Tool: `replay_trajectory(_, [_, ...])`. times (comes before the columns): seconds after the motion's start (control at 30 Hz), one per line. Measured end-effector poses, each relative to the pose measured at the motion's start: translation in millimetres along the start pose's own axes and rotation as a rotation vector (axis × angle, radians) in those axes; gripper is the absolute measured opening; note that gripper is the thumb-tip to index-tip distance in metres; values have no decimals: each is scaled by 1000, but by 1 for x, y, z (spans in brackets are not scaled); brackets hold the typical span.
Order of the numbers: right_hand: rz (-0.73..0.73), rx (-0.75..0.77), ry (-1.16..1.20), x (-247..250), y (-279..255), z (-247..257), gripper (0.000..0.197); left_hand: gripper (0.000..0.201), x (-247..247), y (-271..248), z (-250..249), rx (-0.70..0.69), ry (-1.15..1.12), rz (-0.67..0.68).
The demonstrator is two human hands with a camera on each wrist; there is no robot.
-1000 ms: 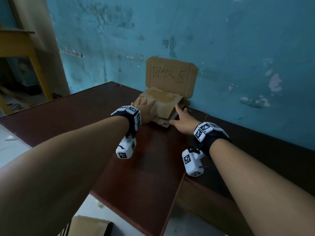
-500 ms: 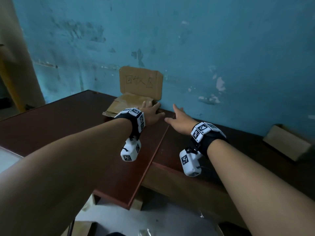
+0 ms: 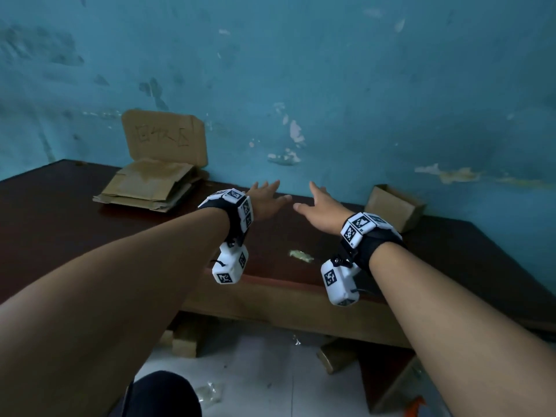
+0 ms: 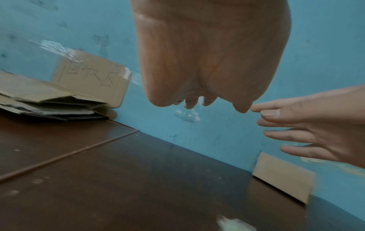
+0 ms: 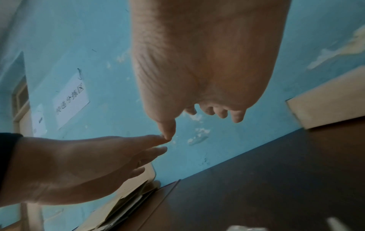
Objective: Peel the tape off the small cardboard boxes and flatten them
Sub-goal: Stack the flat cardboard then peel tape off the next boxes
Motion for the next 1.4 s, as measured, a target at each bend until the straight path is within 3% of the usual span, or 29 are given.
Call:
replay_trajectory(0.43, [-86, -186, 56, 48, -28, -158, 91, 76, -83, 38, -121, -133, -89, 110])
replay_trajectory(0.73, [-150, -314, 94, 57, -2, -246, 109, 76, -136, 98, -169, -127, -167, 155])
replay_trajectory(0.97, [-219, -416, 143, 67, 33, -291, 132, 70, -163, 148, -190, -109, -349, 149])
replay_trajectory(1.13, [-248, -445, 170, 74, 55, -307, 129, 76, -178, 182, -200, -74, -432, 144])
replay_trajectory(1.4, [-314, -478, 291, 74, 87, -325, 129, 68, -181, 224, -198, 2, -434, -8])
Point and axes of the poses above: each hand's wrist, its own y-axis towards the middle knuckle, its own x-axis out of the back of the hand, z = x × y, the point moved 5 cm from there along y, towards the middle knuckle, and after that the axes turned 6 degrees about -y, right-handed, at the moved point
